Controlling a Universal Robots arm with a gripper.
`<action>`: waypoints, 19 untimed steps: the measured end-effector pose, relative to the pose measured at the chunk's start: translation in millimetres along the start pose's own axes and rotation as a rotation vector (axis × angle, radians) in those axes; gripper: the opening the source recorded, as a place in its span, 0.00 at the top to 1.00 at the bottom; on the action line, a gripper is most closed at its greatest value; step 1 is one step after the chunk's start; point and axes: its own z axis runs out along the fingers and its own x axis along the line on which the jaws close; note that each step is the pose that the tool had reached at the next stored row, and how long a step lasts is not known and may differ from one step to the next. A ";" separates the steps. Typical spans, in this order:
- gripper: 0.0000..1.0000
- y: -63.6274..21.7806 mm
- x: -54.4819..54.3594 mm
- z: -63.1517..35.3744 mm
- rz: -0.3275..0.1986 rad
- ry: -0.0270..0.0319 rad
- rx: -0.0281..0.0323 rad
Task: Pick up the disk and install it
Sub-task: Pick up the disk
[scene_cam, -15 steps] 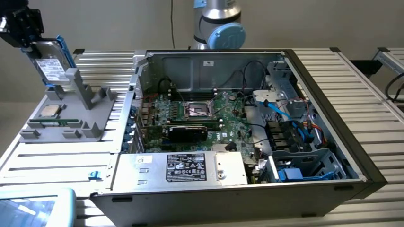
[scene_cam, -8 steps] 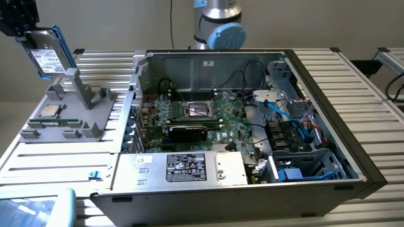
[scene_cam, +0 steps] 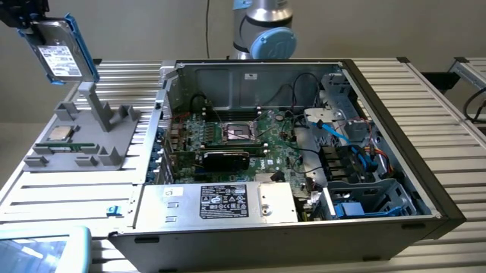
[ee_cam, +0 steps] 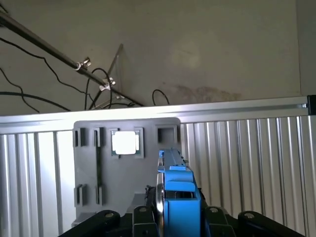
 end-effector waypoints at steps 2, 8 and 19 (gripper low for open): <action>0.63 -5.3 -0.4 -6.9 0.000 0.0000 0.0000; 0.63 -19.9 -1.4 -20.7 0.000 -0.0002 0.0020; 0.63 -48.2 -3.5 -42.9 0.000 -0.0004 0.0052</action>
